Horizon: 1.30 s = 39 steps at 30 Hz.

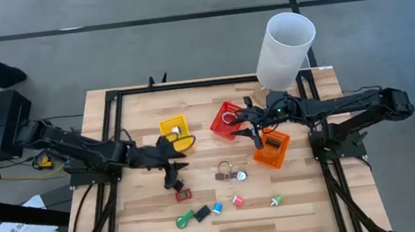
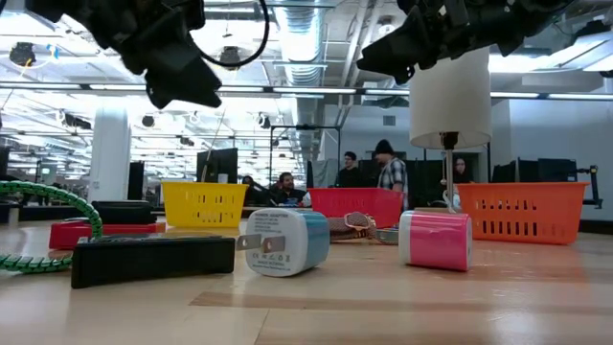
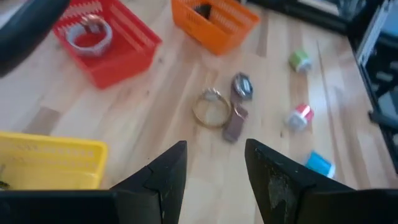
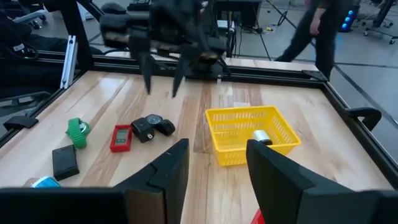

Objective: Pick & Place Office items
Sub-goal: Put the black adapter into the yellow basket

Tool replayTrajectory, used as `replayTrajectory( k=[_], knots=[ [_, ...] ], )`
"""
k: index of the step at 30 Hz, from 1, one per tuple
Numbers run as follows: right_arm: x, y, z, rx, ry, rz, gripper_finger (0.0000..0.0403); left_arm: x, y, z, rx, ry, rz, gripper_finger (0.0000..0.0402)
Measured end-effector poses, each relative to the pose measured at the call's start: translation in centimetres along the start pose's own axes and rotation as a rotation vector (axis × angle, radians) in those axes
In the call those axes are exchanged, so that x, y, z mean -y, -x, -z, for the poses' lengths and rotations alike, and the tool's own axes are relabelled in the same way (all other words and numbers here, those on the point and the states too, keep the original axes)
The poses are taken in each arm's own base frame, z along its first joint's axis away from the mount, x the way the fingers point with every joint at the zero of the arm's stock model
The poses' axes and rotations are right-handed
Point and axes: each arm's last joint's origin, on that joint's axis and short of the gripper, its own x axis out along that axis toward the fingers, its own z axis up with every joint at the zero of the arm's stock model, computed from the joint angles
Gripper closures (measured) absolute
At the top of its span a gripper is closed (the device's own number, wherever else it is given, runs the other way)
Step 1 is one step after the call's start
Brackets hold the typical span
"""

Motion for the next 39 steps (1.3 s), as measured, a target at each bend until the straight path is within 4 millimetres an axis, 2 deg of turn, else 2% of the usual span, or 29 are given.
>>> replayTrajectory(
  k=[6, 14, 17, 22, 28, 39],
  knots=[
    [0.0, 0.0, 0.0, -0.001, -0.012, 0.000, 0.0250, 1.6, -1.3, 2.2, -0.044, -0.037, -0.078, 0.0244],
    [0.0, 0.0, 0.3, -0.028, -0.024, -0.002, 0.0250, 2.5, -2.9, 4.7, -0.115, -0.012, -0.156, 0.0244],
    [0.0, 0.0, 0.4, -0.040, -0.052, -0.003, 0.0249, 2.6, -2.6, 5.0, -0.133, 0.017, -0.166, 0.0254],
    [-0.1, 0.0, 0.5, -0.052, -0.060, -0.004, 0.0250, 2.4, -1.1, 5.2, -0.179, 0.049, -0.188, 0.0279],
    [-0.1, 0.0, 0.7, -0.069, -0.078, -0.005, 0.0249, 2.0, 0.3, 4.8, -0.176, 0.076, -0.188, 0.0295],
    [-0.1, 0.0, 0.7, -0.071, -0.082, -0.005, 0.0253, 1.6, 0.3, 4.8, -0.159, 0.092, -0.246, 0.0295]
  ],
)
